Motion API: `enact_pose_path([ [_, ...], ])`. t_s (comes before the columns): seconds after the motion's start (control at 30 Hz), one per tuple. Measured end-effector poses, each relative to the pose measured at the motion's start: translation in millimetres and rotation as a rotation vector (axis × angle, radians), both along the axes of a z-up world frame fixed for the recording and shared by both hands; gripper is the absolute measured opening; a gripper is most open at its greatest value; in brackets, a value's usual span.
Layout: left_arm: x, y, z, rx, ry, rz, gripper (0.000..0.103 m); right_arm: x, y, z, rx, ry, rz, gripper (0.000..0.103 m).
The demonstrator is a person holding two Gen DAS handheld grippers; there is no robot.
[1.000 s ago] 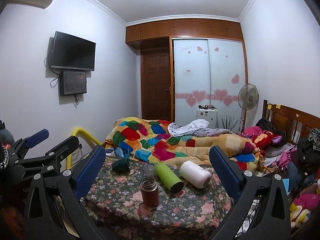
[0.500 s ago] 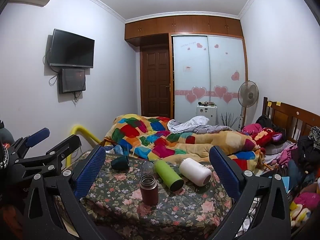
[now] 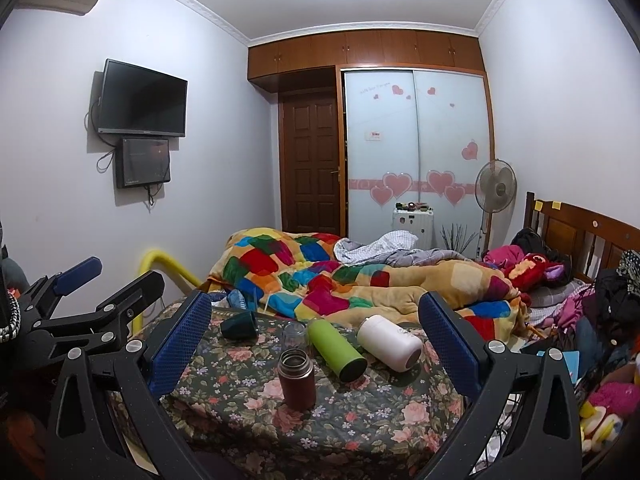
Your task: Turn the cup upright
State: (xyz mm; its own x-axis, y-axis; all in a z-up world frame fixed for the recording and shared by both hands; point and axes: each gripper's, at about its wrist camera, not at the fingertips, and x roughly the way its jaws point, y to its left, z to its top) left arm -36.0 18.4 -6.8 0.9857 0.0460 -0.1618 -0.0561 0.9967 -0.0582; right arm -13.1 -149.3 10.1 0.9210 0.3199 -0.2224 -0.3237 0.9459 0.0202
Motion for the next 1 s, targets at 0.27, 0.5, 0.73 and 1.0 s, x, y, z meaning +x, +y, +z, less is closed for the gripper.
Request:
enact_pose_path([
  [0.27,0.4,-0.4,0.4,0.001,0.0,0.001,0.103,0.1,-0.2,0.1,-0.001,-0.001,-0.001,0.103],
  [0.5,0.6,-0.7,0.6,0.001,0.0,0.0,0.103,-0.3,-0.5,0.6,0.0,-0.003,-0.001,0.103],
  [0.73,2.7,0.3,0.1,-0.002,0.0,-0.008,0.103,0.9,-0.6,1.2,0.002,-0.003,-0.002,0.103],
  [1.0,5.6,3.1,0.0,-0.008,0.01,-0.013,0.103,1.7,-1.0,2.5,0.002,-0.003,-0.004,0.103],
])
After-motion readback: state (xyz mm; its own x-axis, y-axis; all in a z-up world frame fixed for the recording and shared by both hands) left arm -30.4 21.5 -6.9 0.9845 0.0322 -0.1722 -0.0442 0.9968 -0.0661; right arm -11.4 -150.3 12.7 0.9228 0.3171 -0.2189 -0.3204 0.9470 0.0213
